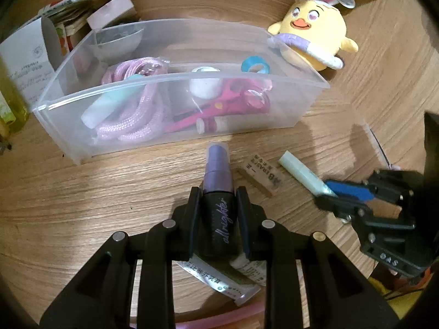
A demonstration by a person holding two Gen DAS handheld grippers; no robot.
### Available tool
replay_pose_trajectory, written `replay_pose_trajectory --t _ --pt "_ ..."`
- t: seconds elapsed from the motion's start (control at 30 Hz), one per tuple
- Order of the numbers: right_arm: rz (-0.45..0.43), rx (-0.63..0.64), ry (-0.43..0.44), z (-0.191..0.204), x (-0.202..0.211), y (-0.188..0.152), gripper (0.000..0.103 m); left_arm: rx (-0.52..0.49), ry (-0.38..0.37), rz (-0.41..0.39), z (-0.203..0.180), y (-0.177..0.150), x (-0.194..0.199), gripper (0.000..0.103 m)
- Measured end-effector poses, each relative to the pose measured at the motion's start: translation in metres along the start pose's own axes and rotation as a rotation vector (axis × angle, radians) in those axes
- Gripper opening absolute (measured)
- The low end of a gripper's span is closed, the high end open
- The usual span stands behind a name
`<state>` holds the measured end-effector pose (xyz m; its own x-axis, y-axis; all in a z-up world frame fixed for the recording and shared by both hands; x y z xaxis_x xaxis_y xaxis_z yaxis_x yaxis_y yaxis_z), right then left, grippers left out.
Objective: Organize objects
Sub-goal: 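Grasp the purple-capped bottle with the left gripper while the right grasps the pale green tube, then drop the purple bottle into the box with the left gripper while the right drops the green tube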
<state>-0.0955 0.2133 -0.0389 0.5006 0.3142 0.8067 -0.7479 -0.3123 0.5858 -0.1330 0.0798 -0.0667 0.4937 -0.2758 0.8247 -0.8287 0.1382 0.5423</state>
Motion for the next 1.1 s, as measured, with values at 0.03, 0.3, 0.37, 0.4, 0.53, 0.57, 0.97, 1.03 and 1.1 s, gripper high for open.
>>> replay_pose_trajectory --t 0.03,0.3,0.37,0.4,0.53,0.57,0.97,1.03,1.1 --pt "0.000 -0.006 -0.004 -0.001 -0.002 0.002 0.015 -0.012 0.003 0.002 0.000 -0.001 0.000 0.025" --pt "-0.021 -0.012 -0.008 0.005 -0.010 0.012 0.014 -0.062 0.042 -0.042 -0.001 -0.009 0.006 0.025" --pt "-0.037 -0.011 -0.013 0.006 -0.006 0.012 0.014 -0.052 0.035 -0.057 0.000 -0.009 0.010 0.025" --pt "-0.048 -0.016 -0.010 0.007 -0.003 0.013 0.014 -0.046 0.030 -0.067 0.001 -0.009 0.013 0.025" --pt "-0.094 -0.028 0.003 0.008 0.011 0.020 0.014 -0.039 0.017 -0.118 0.001 -0.005 0.030 0.025" --pt "-0.105 -0.029 0.004 0.008 0.015 0.022 0.014 -0.039 0.018 -0.133 -0.001 -0.003 0.034 0.025" --pt "-0.247 -0.037 0.005 0.009 0.052 0.059 0.014 0.006 -0.002 -0.317 0.015 0.026 0.091 0.025" --pt "-0.266 -0.040 0.002 0.007 0.056 0.066 0.014 0.025 -0.003 -0.338 0.022 0.032 0.098 0.025" --pt "-0.290 -0.046 -0.003 0.005 0.062 0.076 0.014 0.042 -0.004 -0.360 0.030 0.039 0.105 0.025"
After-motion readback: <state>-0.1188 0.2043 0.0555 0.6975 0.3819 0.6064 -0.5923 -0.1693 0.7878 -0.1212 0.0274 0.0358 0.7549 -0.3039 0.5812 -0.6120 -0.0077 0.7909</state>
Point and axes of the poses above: each gripper's, at about its wrist camera, not at the fingertips, and x roughly against the way its jaws point, z to its left, y to its top, the point moved 2 cm from there along -x, roughly the way its jaws point, and after that the axes turned 1 degree about -x, right-handed, at the moved point
